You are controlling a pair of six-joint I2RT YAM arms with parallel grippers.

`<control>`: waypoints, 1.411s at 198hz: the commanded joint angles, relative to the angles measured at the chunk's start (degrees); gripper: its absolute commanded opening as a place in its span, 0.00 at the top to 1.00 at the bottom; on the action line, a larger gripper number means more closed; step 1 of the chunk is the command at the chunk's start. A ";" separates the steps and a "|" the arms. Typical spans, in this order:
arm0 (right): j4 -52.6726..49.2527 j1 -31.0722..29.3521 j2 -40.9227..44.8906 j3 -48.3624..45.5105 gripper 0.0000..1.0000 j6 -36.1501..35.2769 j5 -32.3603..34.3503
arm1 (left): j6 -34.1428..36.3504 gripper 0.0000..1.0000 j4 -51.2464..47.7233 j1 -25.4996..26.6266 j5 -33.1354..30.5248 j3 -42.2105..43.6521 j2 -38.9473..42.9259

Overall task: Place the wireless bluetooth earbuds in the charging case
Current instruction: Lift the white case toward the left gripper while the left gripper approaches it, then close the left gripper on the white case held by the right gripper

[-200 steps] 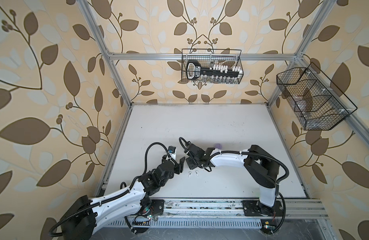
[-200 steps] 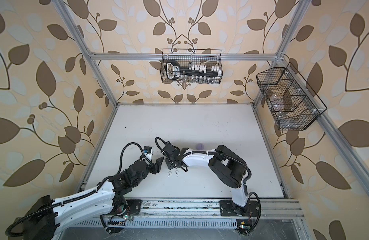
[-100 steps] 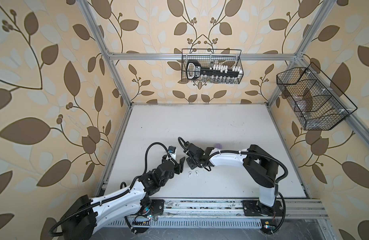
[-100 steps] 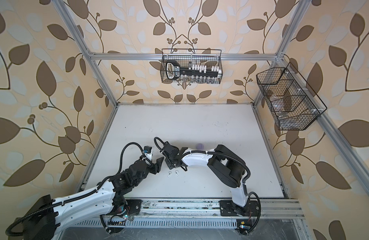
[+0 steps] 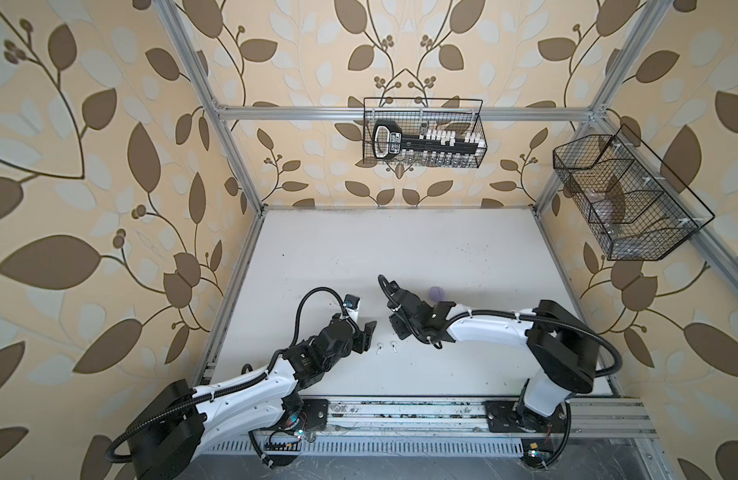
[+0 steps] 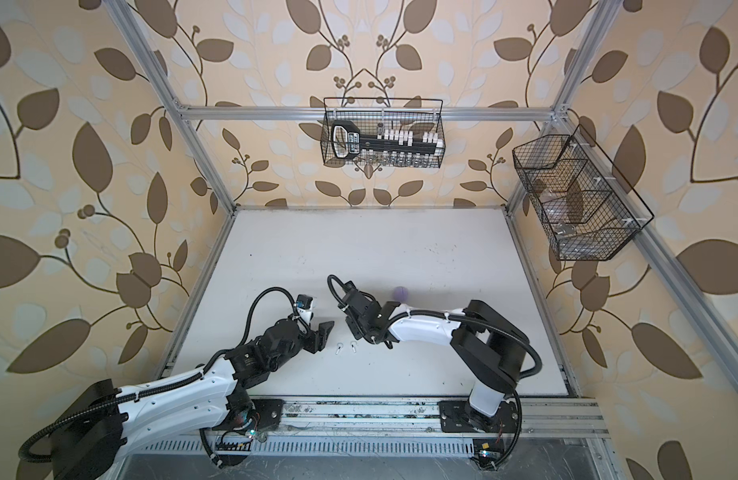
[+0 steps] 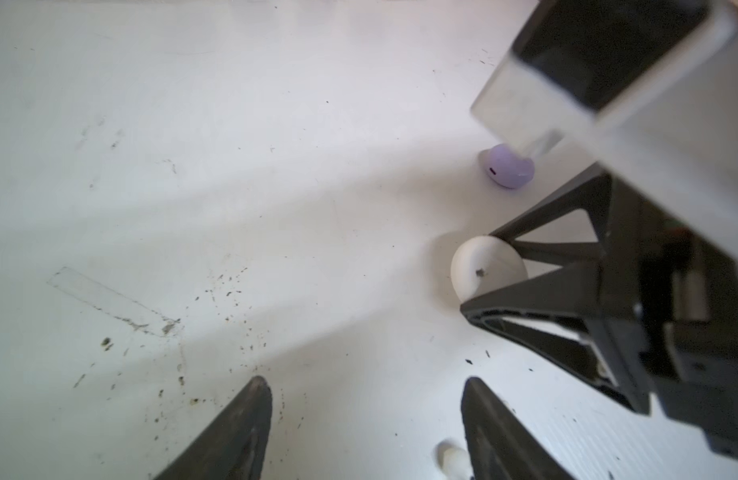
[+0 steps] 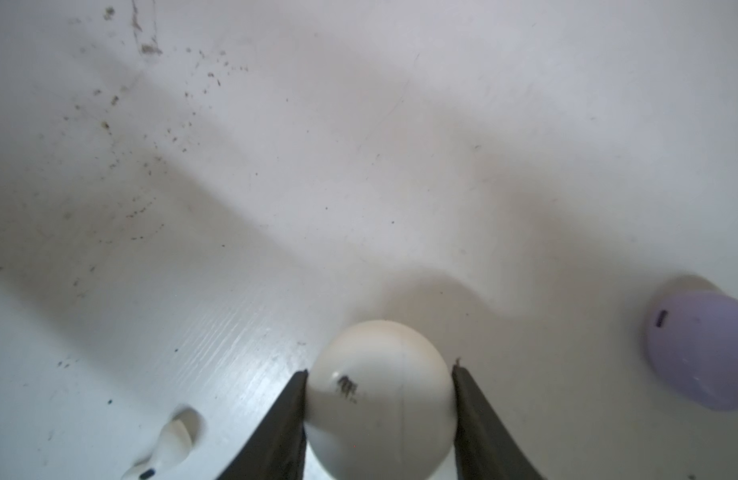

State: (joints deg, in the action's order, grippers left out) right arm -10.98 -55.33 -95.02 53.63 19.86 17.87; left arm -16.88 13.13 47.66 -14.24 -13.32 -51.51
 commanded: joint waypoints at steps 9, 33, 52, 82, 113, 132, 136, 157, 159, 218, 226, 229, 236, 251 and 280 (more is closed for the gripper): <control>5.44 -0.25 10.03 -8.16 0.77 -2.75 4.34 | -2.95 0.28 4.77 0.04 8.97 -3.33 -0.15; 6.83 -2.04 18.74 -14.65 0.77 -3.90 7.03 | -3.64 0.31 8.29 0.07 16.04 -3.96 -0.53; 6.15 -4.13 25.30 -19.18 0.77 -3.31 10.94 | -3.46 0.34 13.56 0.15 21.17 -3.24 -1.36; 5.39 -7.25 35.34 -24.70 0.76 -2.29 13.13 | -4.25 0.36 18.99 0.15 30.93 -4.32 -7.44; 2.63 -9.23 41.05 -26.01 0.76 -2.28 12.21 | -5.93 0.45 25.32 0.24 39.81 -6.13 -14.10; 1.59 -10.91 43.31 -26.79 0.76 -1.84 12.58 | -7.88 0.50 29.71 0.24 43.95 -7.34 -16.78; 1.34 -11.17 43.74 -26.97 0.76 -1.66 12.70 | -8.17 0.50 30.34 0.24 44.50 -7.53 -17.04; 0.58 -13.08 46.05 -27.91 0.76 -0.74 13.53 | -8.30 0.52 30.56 0.24 46.63 -9.38 -17.81; 0.49 -13.19 46.17 -27.95 0.76 -0.64 13.52 | -8.37 0.52 30.56 0.24 46.88 -9.54 -17.88; -1.04 -15.99 46.97 -27.51 0.76 -0.76 15.30 | -9.38 0.52 28.77 0.31 49.24 -11.86 -19.15; -1.06 -16.20 46.79 -27.31 0.77 -0.94 15.57 | -9.56 0.53 28.56 0.33 49.72 -12.12 -19.62; -1.06 -16.22 46.77 -27.26 0.76 -1.01 15.61 | -9.50 0.53 28.42 0.33 49.81 -12.30 -19.69; -0.97 -16.32 46.62 -27.18 0.76 -1.25 15.68 | -9.43 0.53 27.91 0.33 49.84 -12.55 -20.05; -0.80 -16.62 46.68 -26.82 0.77 -1.66 15.91 | -9.36 0.53 27.42 0.33 49.84 -12.89 -20.72; -0.85 -17.25 46.12 -25.48 0.77 -2.56 15.66 | -9.34 0.52 27.06 0.33 50.25 -13.48 -21.52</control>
State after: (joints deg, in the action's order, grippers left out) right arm -11.03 -71.79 -48.25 26.26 18.59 32.08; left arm -25.85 39.62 47.66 34.13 -24.51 -72.58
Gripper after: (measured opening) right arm 0.473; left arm 0.480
